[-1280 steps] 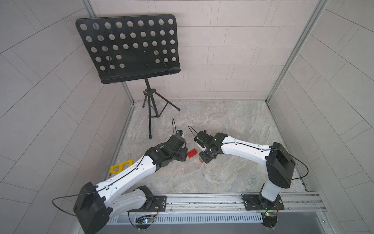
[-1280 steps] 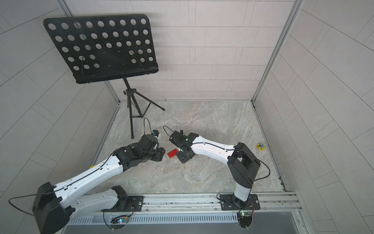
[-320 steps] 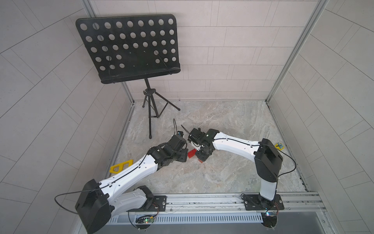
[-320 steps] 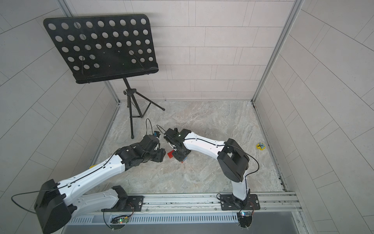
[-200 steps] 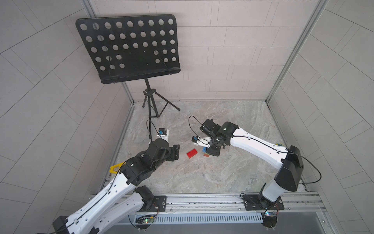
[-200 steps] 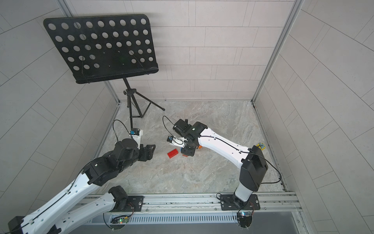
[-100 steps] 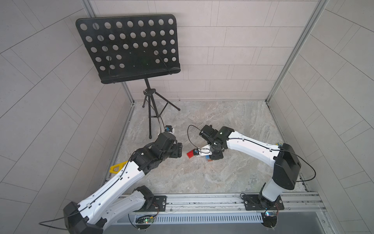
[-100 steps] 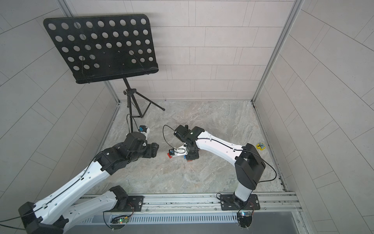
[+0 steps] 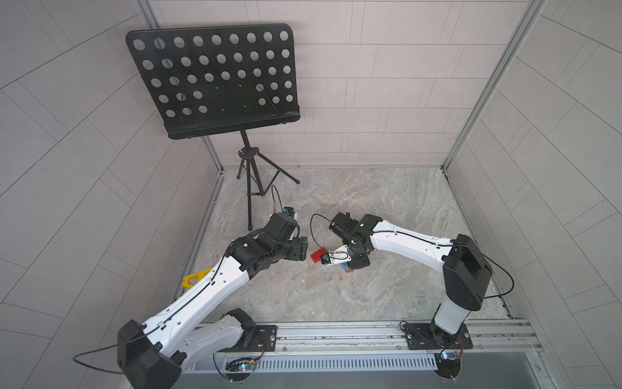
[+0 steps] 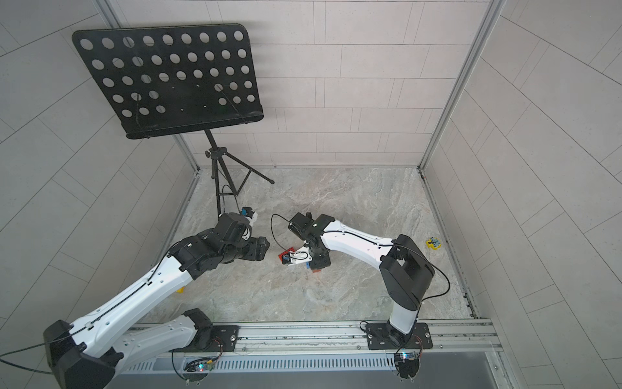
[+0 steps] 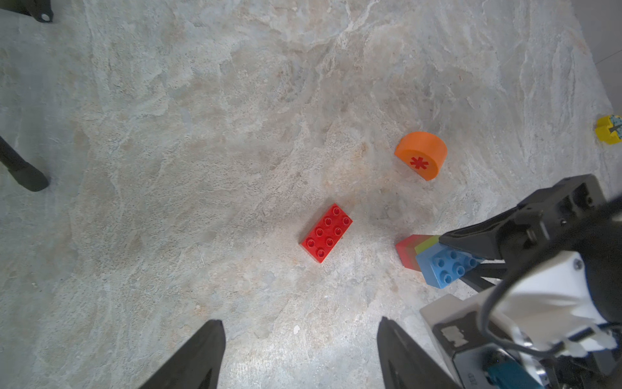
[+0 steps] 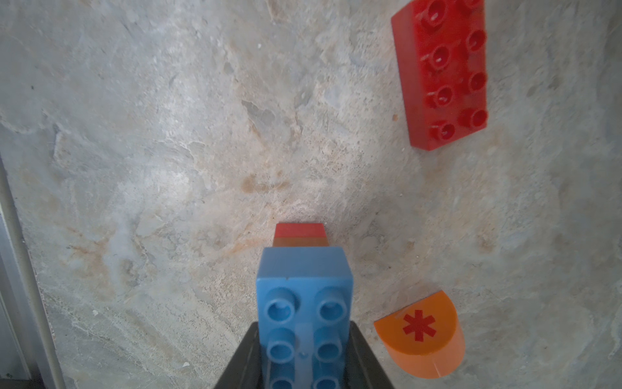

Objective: Assemble an ice cream with lego
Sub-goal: Assemble the lego brick with the lego brick.

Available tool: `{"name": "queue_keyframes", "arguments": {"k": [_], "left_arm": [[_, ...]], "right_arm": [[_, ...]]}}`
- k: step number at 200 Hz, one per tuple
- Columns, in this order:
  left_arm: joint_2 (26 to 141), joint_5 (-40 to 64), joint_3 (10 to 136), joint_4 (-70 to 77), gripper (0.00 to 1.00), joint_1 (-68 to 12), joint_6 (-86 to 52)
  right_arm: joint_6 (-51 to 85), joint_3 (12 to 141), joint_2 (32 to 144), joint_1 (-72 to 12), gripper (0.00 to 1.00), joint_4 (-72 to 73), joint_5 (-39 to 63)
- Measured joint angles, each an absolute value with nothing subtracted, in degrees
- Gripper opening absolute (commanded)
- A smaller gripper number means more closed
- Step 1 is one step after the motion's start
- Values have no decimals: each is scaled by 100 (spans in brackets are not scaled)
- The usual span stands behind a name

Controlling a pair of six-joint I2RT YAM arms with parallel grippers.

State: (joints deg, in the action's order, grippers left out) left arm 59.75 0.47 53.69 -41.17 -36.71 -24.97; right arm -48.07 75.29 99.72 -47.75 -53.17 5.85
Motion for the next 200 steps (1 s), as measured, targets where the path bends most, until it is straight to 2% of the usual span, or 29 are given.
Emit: {"name": "queue_keyframes", "arguments": {"k": [15, 56, 89, 128, 163, 200], "left_arm": [[6029, 104, 5391, -4134, 78, -3671, -2467], [6136, 191, 5400, -4191, 78, -3671, -2436], [6173, 226, 5402, -4224, 78, -3671, -2429], [6254, 185, 5476, -4362, 78, -3671, -2342], [6569, 115, 5660, -4480, 77, -3671, -2200], [7793, 191, 6390, -4856, 66, -3671, -1911]], "right_arm": [[-4805, 7531, 9996, -4775, 28, -5315, 604], [-4764, 7531, 10020, -4775, 55, -5321, 611], [-4709, 7531, 10060, -4783, 67, -5317, 596], [-4602, 7531, 9935, -4797, 70, -5317, 598], [-4270, 7568, 9183, -4797, 68, -5306, 438], [-3247, 7612, 8180, -4794, 66, -5096, 82]]}}
